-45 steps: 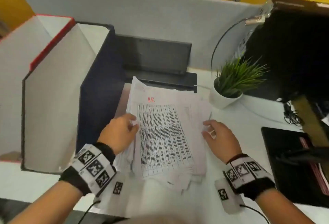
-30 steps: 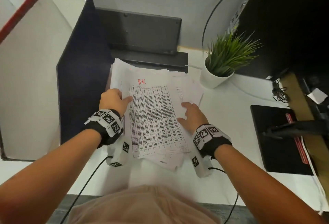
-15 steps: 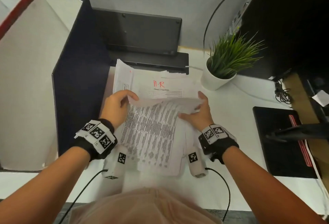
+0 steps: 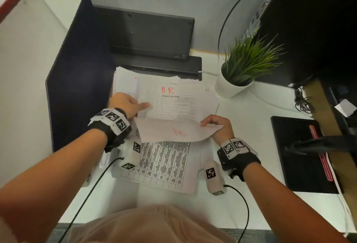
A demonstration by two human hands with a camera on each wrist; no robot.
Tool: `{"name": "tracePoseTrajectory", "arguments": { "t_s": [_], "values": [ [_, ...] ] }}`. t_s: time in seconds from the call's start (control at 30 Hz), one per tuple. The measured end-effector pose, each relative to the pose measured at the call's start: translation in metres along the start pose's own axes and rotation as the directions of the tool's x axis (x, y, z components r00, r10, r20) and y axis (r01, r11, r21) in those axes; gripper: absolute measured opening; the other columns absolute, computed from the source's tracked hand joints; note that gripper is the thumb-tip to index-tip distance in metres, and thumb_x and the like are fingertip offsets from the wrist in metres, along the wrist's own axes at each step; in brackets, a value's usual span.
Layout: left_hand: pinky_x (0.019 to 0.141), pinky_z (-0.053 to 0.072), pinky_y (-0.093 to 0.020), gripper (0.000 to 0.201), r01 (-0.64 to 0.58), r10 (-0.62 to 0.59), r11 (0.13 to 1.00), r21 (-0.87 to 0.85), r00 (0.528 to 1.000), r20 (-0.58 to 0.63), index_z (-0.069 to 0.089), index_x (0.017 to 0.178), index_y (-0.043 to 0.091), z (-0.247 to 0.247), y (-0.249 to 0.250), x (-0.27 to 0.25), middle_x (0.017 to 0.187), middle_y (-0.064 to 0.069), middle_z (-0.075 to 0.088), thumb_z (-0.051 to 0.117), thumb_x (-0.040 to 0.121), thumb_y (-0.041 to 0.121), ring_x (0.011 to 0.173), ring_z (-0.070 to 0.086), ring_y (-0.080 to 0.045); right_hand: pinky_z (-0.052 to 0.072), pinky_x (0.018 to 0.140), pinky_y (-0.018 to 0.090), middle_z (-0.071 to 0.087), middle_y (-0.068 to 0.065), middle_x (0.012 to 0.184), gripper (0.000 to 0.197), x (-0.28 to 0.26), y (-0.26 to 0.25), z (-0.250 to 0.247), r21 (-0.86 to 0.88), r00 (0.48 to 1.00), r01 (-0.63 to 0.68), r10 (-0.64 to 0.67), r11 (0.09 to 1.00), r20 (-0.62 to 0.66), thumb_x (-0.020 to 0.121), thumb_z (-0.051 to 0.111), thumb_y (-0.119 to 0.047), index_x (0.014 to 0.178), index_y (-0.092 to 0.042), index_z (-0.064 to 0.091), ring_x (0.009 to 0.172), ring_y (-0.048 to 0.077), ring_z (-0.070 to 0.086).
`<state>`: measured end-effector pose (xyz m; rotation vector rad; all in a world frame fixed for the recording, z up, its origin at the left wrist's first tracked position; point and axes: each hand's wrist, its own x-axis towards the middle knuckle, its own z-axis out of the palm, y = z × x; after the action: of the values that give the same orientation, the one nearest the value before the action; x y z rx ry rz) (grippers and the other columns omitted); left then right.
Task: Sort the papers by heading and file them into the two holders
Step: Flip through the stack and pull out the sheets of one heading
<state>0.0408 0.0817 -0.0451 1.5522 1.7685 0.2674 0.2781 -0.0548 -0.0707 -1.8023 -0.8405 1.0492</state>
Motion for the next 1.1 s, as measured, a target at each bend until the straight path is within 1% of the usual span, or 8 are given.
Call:
{"name": "tracePoseTrajectory", "arguments": {
  "t_s": [0.27,0.37,0.5,0.63,0.73,0.83,1.0,1.1],
  "values": [
    [0.058,0.046,-0.029,0.032,-0.190,0.194,0.977,0.094,0.981,-0.029,0.052,0.056,0.006,0.006,0.004,-0.005,0.061,-0.009,0.052,0.065,0.084,0.016,0.058,0.048,-0.020,0.049,0.069,0.019,0.061,0.004,0.069,0.030,-0.001,-0.008,-0.005,0.017,0.996,0.086,-0.086,0.996,-0.027,0.076,0.062,0.014,0.061,-0.011,0.063,0.071,0.016,0.057],
    [0.072,0.043,-0.029,0.018,-0.358,0.377,0.917,0.177,0.922,-0.090,0.069,0.085,0.003,0.005,0.001,-0.011,0.084,-0.014,0.058,0.052,0.090,0.004,0.080,0.054,-0.022,0.047,0.063,0.007,0.061,0.001,0.069,0.027,0.000,-0.012,-0.009,-0.011,0.994,0.108,-0.108,0.994,-0.008,0.076,0.063,0.014,0.065,-0.011,0.064,0.068,0.011,0.056],
    [0.086,0.041,-0.023,0.028,-0.558,0.546,0.830,0.013,0.806,-0.229,0.065,0.113,0.002,0.007,0.000,-0.022,0.102,-0.008,0.061,0.048,0.091,-0.003,0.093,0.054,-0.016,0.053,0.069,0.019,0.066,0.008,0.084,0.019,0.005,-0.020,-0.011,-0.036,0.999,0.023,-0.025,0.999,-0.040,0.072,0.072,0.006,0.084,-0.006,0.065,0.075,0.017,0.061],
    [0.074,0.045,-0.020,0.027,-0.466,0.435,0.860,-0.207,0.882,-0.180,0.061,0.101,0.011,0.008,0.000,-0.021,0.088,0.000,0.061,0.037,0.096,0.000,0.079,0.055,-0.011,0.054,0.086,0.037,0.065,0.012,0.110,0.057,0.010,-0.028,-0.011,-0.102,0.996,-0.037,0.028,0.994,-0.083,0.066,0.078,0.003,0.114,-0.007,0.050,0.098,0.024,0.064],
    [0.081,0.046,-0.015,0.037,-0.411,0.417,0.853,-0.322,0.907,-0.052,0.061,0.114,0.009,0.007,-0.001,-0.019,0.103,0.000,0.064,0.035,0.094,-0.007,0.096,0.058,-0.011,0.055,0.083,0.033,0.064,0.008,0.108,0.078,0.012,-0.030,-0.011,-0.004,0.996,-0.059,0.059,0.998,-0.062,0.065,0.078,0.006,0.130,-0.012,0.038,0.098,0.022,0.064],
    [0.071,0.042,0.000,0.037,-0.407,0.437,0.853,-0.327,0.899,0.018,0.061,0.118,0.010,0.006,-0.005,-0.019,0.104,0.006,0.062,0.037,0.093,-0.006,0.093,0.057,-0.001,0.057,0.076,0.029,0.067,0.010,0.105,0.055,0.013,-0.027,-0.013,-0.077,0.995,-0.073,0.067,0.994,-0.074,0.066,0.079,0.001,0.113,-0.011,0.052,0.092,0.021,0.066],
    [0.071,0.046,-0.021,0.016,-0.383,0.381,0.875,-0.295,0.922,-0.066,0.067,0.085,0.012,0.006,-0.012,-0.018,0.079,0.001,0.065,0.054,0.091,0.006,0.071,0.059,-0.008,0.053,0.071,0.033,0.069,0.017,0.084,0.022,0.009,-0.012,-0.013,-0.179,0.986,-0.086,0.058,0.980,-0.153,0.066,0.081,-0.007,0.082,-0.005,0.066,0.071,0.022,0.060],
    [0.072,0.048,-0.027,0.019,-0.347,0.335,0.891,-0.294,0.938,-0.093,0.066,0.074,0.011,0.007,-0.015,-0.017,0.074,-0.003,0.062,0.056,0.091,0.013,0.067,0.057,-0.014,0.045,0.061,0.013,0.062,0.007,0.069,0.013,0.002,-0.007,-0.010,-0.100,0.985,0.021,-0.037,0.995,-0.167,0.068,0.078,-0.001,0.074,-0.001,0.067,0.065,0.017,0.054]
  ]
}}
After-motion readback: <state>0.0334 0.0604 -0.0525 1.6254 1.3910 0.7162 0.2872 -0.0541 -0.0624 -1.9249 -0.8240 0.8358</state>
